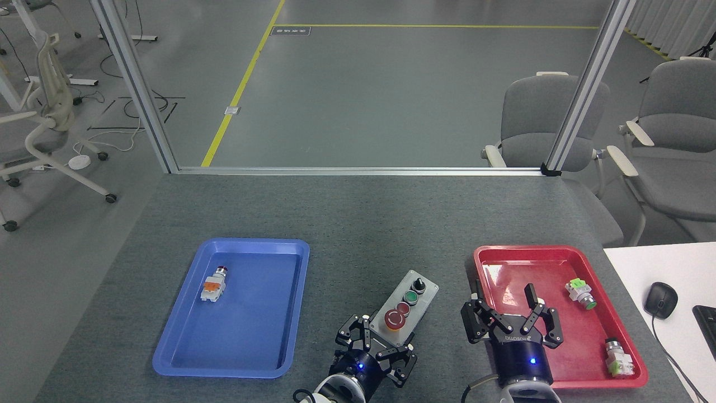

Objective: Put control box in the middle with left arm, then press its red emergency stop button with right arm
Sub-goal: 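Carry the control box off the blue tray to the table middle, release, then withdraw the left gripper and move the right gripper over the red button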

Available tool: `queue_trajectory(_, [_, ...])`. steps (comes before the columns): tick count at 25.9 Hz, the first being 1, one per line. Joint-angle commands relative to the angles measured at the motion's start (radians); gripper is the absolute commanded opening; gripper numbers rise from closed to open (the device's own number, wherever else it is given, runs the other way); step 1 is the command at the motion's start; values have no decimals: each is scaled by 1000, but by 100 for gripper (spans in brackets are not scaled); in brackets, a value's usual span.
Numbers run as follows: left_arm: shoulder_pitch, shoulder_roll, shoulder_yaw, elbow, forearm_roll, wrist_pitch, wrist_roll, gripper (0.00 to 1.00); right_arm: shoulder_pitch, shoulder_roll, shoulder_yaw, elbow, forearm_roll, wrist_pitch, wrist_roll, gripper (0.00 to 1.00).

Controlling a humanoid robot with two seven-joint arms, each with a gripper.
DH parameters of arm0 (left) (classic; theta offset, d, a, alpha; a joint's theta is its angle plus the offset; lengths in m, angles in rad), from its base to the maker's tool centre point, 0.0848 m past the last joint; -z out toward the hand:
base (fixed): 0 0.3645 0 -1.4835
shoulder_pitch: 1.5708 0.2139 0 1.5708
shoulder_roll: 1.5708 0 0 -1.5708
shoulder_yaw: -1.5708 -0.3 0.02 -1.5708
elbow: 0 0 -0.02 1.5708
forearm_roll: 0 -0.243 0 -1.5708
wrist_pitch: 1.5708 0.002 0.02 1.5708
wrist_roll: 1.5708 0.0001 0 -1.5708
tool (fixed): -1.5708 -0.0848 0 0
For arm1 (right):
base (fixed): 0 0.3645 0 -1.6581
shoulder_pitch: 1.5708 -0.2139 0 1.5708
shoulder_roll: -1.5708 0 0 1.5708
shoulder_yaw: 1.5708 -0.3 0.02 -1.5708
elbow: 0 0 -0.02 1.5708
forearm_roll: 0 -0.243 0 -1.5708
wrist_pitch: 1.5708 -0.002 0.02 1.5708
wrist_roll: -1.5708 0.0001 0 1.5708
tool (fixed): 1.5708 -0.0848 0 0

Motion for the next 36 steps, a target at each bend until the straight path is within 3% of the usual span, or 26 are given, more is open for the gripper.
queue_trajectory(1, [-1,0,-1,1,0,1,-6,30,0,3,1,1,0,0,0,98])
queue_trajectory(4, [-2,0,-1,0,0,6,-6,70,0,15,13,8,0,0,0,98])
queue_trajectory(7, [-2,0,0,-2,0,7,-6,92,0,18,21,10,0,0,0,98])
queue_trajectory(9, [-2,2,-1,-8,0,6,-5,97,0,21,32,13,0,3,0,98])
queue_trajectory(16, [16,20,5,-77,0,-7,-3,99,-3,24,46,13,2,-3,3,97])
queue_trajectory(19, [65,114,8,-172,0,-31,-5,99,-3,26,69,16,3,-21,9,91])
queue_trajectory(21, [110,186,17,-265,2,-51,-6,99,-3,31,82,16,9,-46,9,79])
queue_trajectory(26, [259,354,92,-476,29,-105,-6,99,-3,40,118,16,25,-84,9,37])
queue_trajectory(29, [352,408,193,-600,52,-163,-5,99,-3,49,135,16,26,-101,11,19])
queue_trajectory(32, [432,439,384,-718,63,-247,-5,99,-3,54,156,21,57,-103,12,0])
queue_trajectory(36, [441,430,684,-744,112,-369,-5,99,-8,66,187,33,77,-110,86,0])
